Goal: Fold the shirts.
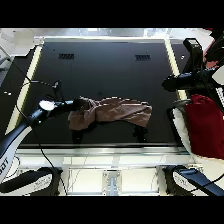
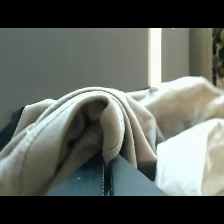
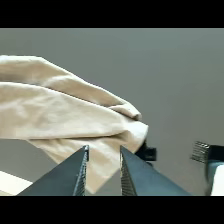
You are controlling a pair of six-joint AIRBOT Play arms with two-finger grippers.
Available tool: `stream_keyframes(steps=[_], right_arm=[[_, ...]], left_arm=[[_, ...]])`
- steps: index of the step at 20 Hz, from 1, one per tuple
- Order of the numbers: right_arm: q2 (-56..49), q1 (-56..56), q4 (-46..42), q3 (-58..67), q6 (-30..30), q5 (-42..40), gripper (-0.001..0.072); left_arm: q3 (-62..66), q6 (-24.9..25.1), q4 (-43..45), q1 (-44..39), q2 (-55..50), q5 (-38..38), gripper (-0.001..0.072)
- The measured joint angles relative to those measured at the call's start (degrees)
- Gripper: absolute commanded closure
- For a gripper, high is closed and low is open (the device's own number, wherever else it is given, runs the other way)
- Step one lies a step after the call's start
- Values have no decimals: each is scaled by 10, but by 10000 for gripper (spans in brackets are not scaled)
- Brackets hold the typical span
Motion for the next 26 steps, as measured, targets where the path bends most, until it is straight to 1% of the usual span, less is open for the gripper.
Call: stream_keyframes(steps=[2, 4, 5, 6, 7, 10, 14, 17, 26], right_arm=[[1, 0, -14, -24, 15, 0, 462], [4, 0, -14, -82, 40, -7, 365], [7, 0, -3, -123, 56, -23, 363], [9, 0, 16, -166, 70, -45, 307], [11, 0, 45, -214, 82, -74, 219], [14, 0, 133, -329, 104, -170, 220], [-9, 0, 190, -395, 111, -265, 220], [-38, 0, 195, -408, 111, -316, 227], [-70, 0, 142, -402, 111, -428, 228]], left_arm=[[16, 0, 0, 0, -1, 3, 690], [27, 0, 0, 0, -2, 5, 690], [30, 0, 0, 0, -2, 5, 690], [33, 0, 0, 0, -2, 4, 690], [34, 0, 0, 0, -2, 1, 690], [37, 0, 0, -1, -2, -6, 690], [38, 0, 0, -1, -2, -9, 690], [38, 0, 0, -1, -2, -19, 690], [38, 0, 0, -1, -2, -35, 690]])
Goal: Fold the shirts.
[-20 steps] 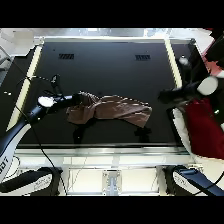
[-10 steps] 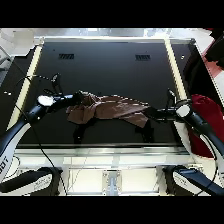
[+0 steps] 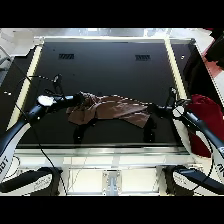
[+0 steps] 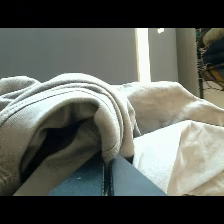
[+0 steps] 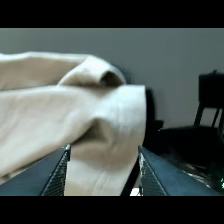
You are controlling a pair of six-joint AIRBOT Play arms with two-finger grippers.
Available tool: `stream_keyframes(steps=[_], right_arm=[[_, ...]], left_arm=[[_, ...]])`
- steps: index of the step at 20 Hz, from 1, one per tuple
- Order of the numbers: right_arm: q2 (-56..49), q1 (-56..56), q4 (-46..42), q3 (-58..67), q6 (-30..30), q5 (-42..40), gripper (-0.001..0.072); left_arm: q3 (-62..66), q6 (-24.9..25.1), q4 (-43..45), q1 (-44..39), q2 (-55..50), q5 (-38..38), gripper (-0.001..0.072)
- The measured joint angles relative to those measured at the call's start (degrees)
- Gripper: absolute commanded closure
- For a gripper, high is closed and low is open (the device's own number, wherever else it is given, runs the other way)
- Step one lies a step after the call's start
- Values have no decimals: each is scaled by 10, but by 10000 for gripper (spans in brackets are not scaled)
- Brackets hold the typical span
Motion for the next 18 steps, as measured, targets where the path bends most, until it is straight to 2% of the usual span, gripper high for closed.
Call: stream_keyframes(steps=[5, 6, 7, 9, 11, 12, 13, 14, 15, 16, 18], right_arm=[[-45, 0, -5, 8, 0, -27, 239], [-54, 0, -5, 12, 0, -31, 285], [-62, 0, -5, 17, 0, -33, 370], [-75, 0, -5, 31, 0, -37, 612], [-84, 0, -5, 48, 0, -40, 604], [-87, 0, -5, 55, 0, -40, 551], [-90, 0, -5, 62, 0, -37, 340], [-94, 0, -8, 67, -1, -31, 292], [-96, 0, -12, 70, -1, -21, 427], [-99, 0, -18, 73, -1, -13, 705], [-102, 0, -25, 76, -1, -2, 686]], left_arm=[[0, 0, 0, 0, 0, -1, 690], [0, 0, 0, 0, 0, -1, 690], [0, 0, 0, 0, 0, -1, 690], [0, 0, 0, 0, 0, -1, 690], [0, 0, 0, 0, 0, -1, 690], [0, 0, 0, 0, 0, -2, 690], [0, 0, 0, 0, 0, -2, 690], [0, 0, 0, 0, 0, -2, 690], [0, -1, 0, 0, 0, -2, 690], [0, -2, 0, 0, 0, -2, 690], [0, -3, 0, 0, 0, -2, 690]])
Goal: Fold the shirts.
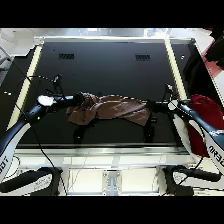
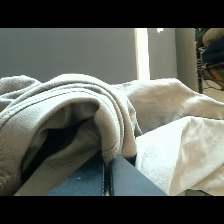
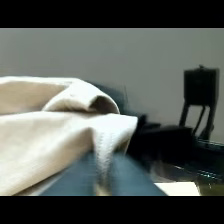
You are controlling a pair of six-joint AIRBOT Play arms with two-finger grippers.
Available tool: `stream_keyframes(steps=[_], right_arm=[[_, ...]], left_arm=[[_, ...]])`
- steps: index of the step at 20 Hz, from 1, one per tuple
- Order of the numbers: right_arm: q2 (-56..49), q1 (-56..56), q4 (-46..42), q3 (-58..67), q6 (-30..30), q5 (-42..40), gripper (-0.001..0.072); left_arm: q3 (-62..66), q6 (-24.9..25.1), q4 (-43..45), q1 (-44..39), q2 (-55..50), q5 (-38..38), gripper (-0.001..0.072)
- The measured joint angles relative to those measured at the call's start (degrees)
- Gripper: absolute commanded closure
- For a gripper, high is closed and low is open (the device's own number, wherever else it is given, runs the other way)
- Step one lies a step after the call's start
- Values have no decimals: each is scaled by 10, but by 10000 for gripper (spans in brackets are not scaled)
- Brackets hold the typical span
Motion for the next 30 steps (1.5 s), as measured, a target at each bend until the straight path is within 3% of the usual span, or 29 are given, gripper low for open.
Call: stream_keyframes(steps=[2, 4, 9, 12, 16, 20, 23, 26, 30], right_arm=[[-1, 0, -6, 2, 0, 3, 617], [-2, 0, -9, 3, 0, 6, 701], [3, 0, -9, 24, 0, 26, 703], [47, 0, -28, 85, -19, 86, 703], [190, 0, -101, 195, -40, 201, 703], [382, 0, -129, 303, -47, 300, 703], [487, 0, -130, 367, -49, 325, 703], [532, 0, -131, 408, -50, 339, 702], [504, 0, -140, 398, -50, 365, 702]], left_arm=[[0, -1, 0, 0, 0, 0, 690], [0, -2, 0, 0, 0, 0, 690], [3, -2, -6, 5, 14, -2, 691], [14, -1, 0, 34, 79, -2, 692], [38, -20, 53, 116, 242, -12, 693], [110, -60, 102, 207, 392, -140, 693], [204, -71, 123, 241, 440, -238, 693], [299, -78, 132, 255, 431, -320, 693], [350, -94, 139, 260, 347, -460, 692]])
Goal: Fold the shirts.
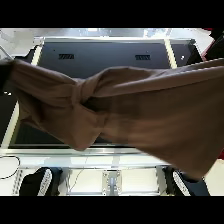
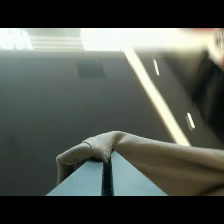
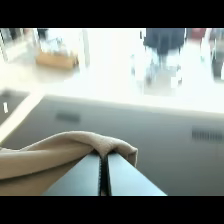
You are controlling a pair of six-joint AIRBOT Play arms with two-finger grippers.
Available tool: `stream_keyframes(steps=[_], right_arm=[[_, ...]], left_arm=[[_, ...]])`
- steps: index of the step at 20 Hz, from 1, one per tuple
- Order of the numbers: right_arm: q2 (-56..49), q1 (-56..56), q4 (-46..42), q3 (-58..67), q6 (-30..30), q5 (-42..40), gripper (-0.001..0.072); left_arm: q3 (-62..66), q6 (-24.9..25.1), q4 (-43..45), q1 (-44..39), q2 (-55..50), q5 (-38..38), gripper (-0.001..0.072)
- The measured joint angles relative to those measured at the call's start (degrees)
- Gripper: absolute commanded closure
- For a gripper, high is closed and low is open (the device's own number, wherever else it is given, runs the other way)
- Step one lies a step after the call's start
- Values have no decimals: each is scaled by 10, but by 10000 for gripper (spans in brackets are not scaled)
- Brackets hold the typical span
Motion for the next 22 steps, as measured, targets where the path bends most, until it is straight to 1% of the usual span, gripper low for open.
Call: stream_keyframes(steps=[1, 3, 4, 5, 6, 7, 8, 9, 10, 11, 12, 13, 15, 16, 17, 18, 19, 20, 21, 22], right_arm=[[-21, 0, -4, -16, 0, 9, 702], [-75, 0, -12, -61, 0, 21, 701], [-106, 0, -12, -87, 0, 20, 701], [-144, 0, -14, -117, 0, 15, 700], [-180, 0, -12, -145, 0, 0, 679], [-223, 0, -7, -173, 0, -26, 594], [-264, 0, 2, -196, 0, -53, 413], [-306, 0, 14, -213, 0, -90, 365], [-344, 0, 26, -225, 0, -127, 365], [-379, 0, 39, -233, 0, -166, 365], [-404, 0, 50, -236, 0, -206, 365], [-425, -1, 56, -236, 0, -242, 365], [-446, -8, 56, -219, 0, -289, 365], [-447, -16, 49, -205, 0, -297, 365], [-444, -27, 37, -189, 0, -292, 365], [-434, -41, 29, -173, 0, -283, 365], [-418, -59, 17, -158, 0, -268, 365], [-400, -76, 7, -148, -1, -249, 365], [-375, -98, 2, -140, -2, -233, 365], [-351, -117, -6, -135, -3, -221, 364]], left_arm=[[3, -3, 1, 0, -35, -37, 691], [2, -4, 7, -6, -112, -85, 691], [-2, 3, 11, -12, -157, -100, 691], [-4, 7, 15, -20, -202, -105, 672], [-7, 12, 19, -29, -252, -104, 539], [-8, 16, 22, -39, -306, -94, 341], [-9, 17, 22, -50, -363, -72, 218], [-10, 19, 23, -58, -414, -48, 200], [-11, 19, 16, -64, -461, -19, 200], [-11, 17, -8, -67, -506, 15, 200], [-11, 19, -48, -67, -543, 50, 201], [-11, 32, -95, -64, -568, 80, 205], [-12, 84, -218, -48, -593, 121, 209], [-11, 116, -282, -33, -594, 129, 246], [-11, 144, -329, -14, -588, 127, 251], [-11, 168, -368, 9, -574, 114, 311], [-11, 186, -389, 35, -556, 95, 419], [-11, 200, -393, 63, -534, 70, 510], [-12, 211, -379, 94, -507, 39, 528], [-14, 217, -349, 123, -478, 6, 528]])
